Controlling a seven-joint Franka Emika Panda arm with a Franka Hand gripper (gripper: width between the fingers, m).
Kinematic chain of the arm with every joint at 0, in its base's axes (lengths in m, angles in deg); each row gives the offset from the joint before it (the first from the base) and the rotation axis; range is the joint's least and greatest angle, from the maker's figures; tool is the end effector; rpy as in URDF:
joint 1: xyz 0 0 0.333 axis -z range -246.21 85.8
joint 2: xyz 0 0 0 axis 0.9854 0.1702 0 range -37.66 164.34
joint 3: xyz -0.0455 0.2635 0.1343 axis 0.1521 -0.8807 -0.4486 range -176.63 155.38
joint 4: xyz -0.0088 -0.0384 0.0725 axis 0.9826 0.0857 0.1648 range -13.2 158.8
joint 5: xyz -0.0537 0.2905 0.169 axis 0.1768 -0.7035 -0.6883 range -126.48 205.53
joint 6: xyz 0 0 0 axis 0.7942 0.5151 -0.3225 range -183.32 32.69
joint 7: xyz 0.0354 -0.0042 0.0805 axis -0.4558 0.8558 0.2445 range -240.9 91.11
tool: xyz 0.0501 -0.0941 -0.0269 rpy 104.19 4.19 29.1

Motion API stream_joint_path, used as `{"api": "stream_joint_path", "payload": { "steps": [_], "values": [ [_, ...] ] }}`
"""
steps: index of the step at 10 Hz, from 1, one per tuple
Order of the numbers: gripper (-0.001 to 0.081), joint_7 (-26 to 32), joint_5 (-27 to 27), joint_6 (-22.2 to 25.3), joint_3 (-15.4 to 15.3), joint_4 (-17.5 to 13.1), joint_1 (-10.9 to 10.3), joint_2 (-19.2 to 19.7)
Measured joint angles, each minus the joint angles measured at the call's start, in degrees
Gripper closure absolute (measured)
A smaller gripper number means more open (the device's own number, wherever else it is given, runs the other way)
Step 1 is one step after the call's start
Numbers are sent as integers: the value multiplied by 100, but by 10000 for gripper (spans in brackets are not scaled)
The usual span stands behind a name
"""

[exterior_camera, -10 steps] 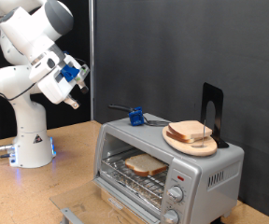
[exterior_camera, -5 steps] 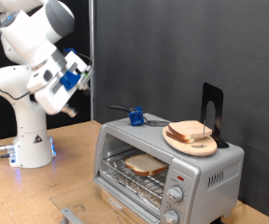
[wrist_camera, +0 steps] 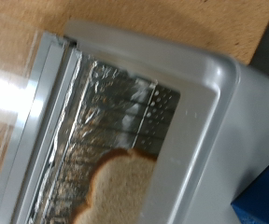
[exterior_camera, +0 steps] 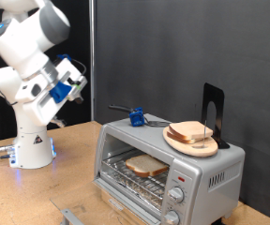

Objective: Make a piece of toast with the oven

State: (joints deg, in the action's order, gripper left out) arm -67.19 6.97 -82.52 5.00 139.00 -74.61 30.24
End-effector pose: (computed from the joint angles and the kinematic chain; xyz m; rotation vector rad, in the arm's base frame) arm 0.2957 -0.0746 0.4030 -2.4060 0.5753 0.0469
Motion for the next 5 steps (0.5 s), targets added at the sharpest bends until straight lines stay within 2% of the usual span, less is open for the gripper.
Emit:
{"api": "stream_joint_path", "payload": {
  "steps": [2,5],
  "values": [
    [-3,338,58,293,542,-111,180,179],
    [-3,564,45,126,1093,-408,304,622]
  ]
}}
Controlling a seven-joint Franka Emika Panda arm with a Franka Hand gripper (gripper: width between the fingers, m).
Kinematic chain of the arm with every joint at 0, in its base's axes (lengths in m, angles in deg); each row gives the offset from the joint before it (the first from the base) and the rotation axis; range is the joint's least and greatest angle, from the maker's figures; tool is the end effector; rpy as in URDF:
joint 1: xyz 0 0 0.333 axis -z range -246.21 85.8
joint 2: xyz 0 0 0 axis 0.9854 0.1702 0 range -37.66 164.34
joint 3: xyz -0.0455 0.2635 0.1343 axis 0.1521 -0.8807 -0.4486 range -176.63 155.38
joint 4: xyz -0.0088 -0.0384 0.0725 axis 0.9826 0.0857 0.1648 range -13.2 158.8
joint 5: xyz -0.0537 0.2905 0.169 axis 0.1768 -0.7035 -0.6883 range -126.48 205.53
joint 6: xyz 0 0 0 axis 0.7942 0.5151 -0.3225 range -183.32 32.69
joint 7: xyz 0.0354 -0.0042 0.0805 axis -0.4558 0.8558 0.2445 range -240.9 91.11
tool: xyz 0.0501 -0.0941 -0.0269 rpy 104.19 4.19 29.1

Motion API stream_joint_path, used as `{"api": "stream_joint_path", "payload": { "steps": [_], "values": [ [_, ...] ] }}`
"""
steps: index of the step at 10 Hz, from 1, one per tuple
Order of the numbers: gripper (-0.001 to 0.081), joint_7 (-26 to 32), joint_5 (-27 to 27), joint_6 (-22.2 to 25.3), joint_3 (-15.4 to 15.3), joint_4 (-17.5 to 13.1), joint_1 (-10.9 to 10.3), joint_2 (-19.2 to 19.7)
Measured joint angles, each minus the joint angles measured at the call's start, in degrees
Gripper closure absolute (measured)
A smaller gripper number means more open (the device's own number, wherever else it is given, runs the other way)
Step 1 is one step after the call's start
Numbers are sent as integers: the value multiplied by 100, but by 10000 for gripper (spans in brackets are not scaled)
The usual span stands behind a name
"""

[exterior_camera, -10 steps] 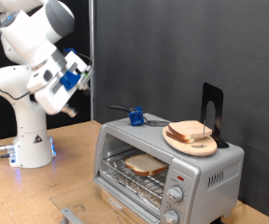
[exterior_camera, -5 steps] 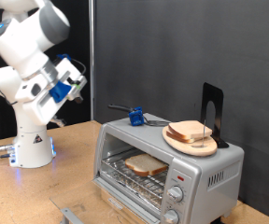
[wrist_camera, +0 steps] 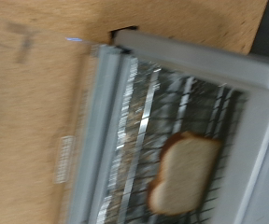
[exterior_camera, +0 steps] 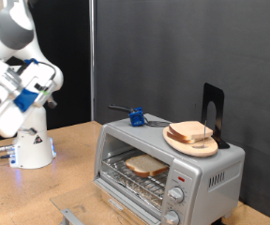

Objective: Make a piece of toast with the oven

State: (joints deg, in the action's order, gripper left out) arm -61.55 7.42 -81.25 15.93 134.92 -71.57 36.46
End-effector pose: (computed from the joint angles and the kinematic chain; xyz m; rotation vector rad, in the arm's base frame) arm 0.2884 -0.1552 0.3883 -2.2917 0.7201 -0.0110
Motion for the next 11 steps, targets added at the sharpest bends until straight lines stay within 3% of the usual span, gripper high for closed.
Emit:
{"api": "stream_joint_path", "payload": {
  "steps": [2,4,7,11],
  "values": [
    [-3,62,7,138,130,-476,-24,688],
    [-3,88,-143,133,141,-400,-19,598],
    [-3,438,-967,-564,186,-110,-18,703],
    [-3,1079,-1913,-1160,168,-210,-221,1742]
  ]
}}
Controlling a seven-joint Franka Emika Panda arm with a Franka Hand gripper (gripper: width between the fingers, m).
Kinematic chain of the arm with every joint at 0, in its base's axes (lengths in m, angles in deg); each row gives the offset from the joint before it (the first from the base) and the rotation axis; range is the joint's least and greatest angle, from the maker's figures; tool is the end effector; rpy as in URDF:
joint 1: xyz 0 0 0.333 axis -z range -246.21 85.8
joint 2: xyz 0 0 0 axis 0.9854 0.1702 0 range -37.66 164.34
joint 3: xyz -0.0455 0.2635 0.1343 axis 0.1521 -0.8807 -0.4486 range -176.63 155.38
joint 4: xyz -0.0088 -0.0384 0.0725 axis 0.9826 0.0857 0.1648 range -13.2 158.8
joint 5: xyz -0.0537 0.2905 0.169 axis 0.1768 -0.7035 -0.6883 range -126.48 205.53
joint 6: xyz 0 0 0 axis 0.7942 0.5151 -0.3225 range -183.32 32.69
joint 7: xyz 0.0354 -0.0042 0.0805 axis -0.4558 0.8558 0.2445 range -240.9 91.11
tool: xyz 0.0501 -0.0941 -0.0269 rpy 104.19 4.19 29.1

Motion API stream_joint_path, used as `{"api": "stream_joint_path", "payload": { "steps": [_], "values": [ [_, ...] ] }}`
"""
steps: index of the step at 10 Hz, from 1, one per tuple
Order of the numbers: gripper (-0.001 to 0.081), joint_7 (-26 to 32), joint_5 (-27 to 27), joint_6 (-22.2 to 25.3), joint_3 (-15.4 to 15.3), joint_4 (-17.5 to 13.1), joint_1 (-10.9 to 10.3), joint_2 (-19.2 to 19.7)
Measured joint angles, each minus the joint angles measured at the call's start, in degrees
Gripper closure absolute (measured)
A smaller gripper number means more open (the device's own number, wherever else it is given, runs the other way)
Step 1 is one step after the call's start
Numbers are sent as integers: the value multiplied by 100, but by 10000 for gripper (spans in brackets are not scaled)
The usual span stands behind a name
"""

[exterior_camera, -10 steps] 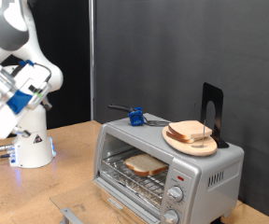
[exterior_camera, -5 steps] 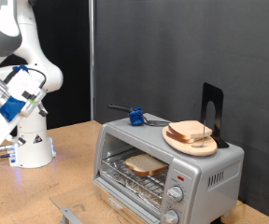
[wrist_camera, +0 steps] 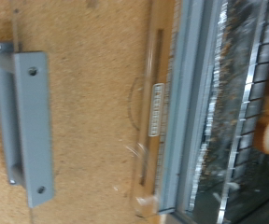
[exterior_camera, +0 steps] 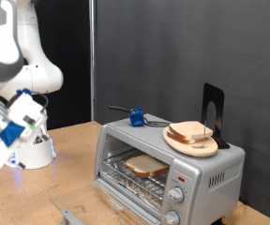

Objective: Make a piece of toast with the oven

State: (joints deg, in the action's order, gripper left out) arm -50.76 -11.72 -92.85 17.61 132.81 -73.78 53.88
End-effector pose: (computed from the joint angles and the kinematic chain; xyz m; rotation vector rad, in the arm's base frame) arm 0.3255 -0.1820 0.3143 -2.1723 0.9384 -0.1125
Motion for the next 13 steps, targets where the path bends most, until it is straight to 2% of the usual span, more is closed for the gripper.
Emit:
{"api": "stream_joint_path", "payload": {
  "steps": [4,7,11,12,13],
  "values": [
    [-3,585,-683,-463,-258,-250,-205,1139],
    [-3,635,-784,-480,-587,-463,-318,1831],
    [-3,612,-1045,-662,-956,-614,-420,2430],
    [-3,613,-1033,-559,-1021,-655,-425,2510],
    [-3,623,-833,-197,-1036,-703,-422,2511]
  ]
}}
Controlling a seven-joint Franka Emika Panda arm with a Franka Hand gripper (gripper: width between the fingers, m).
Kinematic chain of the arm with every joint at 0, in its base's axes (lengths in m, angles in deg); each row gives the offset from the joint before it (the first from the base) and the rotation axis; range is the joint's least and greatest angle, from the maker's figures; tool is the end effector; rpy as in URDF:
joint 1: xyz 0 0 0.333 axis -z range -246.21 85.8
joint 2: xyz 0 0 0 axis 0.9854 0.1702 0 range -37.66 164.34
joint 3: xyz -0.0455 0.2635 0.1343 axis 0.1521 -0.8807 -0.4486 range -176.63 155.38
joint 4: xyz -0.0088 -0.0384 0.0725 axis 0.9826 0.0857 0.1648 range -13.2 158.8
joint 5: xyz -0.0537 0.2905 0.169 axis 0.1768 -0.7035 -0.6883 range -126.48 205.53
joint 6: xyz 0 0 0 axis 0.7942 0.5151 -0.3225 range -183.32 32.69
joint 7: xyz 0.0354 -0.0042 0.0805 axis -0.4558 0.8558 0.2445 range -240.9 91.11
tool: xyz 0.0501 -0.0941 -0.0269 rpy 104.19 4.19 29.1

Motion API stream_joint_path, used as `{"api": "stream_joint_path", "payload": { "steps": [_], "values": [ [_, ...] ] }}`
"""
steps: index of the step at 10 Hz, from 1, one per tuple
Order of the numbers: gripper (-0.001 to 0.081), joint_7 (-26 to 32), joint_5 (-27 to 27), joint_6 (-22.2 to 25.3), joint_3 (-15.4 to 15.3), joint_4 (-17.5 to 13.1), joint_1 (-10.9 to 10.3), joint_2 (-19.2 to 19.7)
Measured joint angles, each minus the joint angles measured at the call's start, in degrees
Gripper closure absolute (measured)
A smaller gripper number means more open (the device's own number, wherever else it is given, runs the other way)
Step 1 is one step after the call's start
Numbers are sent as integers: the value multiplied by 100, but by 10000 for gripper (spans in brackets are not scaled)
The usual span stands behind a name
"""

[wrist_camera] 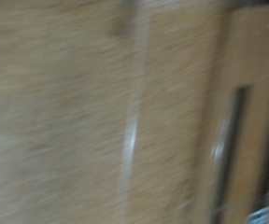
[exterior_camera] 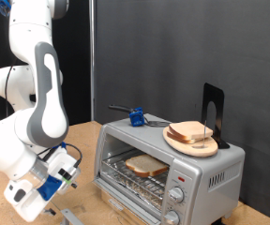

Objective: Make a piece of toast with the oven

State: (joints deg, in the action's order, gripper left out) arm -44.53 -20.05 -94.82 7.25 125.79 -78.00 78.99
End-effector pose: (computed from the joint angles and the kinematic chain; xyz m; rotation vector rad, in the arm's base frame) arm 0.3758 -0.1122 0.1908 -2.2990 0.8333 0.2206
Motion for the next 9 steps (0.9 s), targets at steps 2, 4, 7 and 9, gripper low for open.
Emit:
{"api": "stream_joint_path", "payload": {
  "steps": [2,4,7,9],
  "values": [
    [-3,2,628,815,41,-91,31,-151],
    [-3,100,990,1480,108,-53,100,-549],
    [-3,98,1035,1689,80,262,119,-1299],
    [-3,-116,1039,1679,-9,479,75,-1720]
  ]
}}
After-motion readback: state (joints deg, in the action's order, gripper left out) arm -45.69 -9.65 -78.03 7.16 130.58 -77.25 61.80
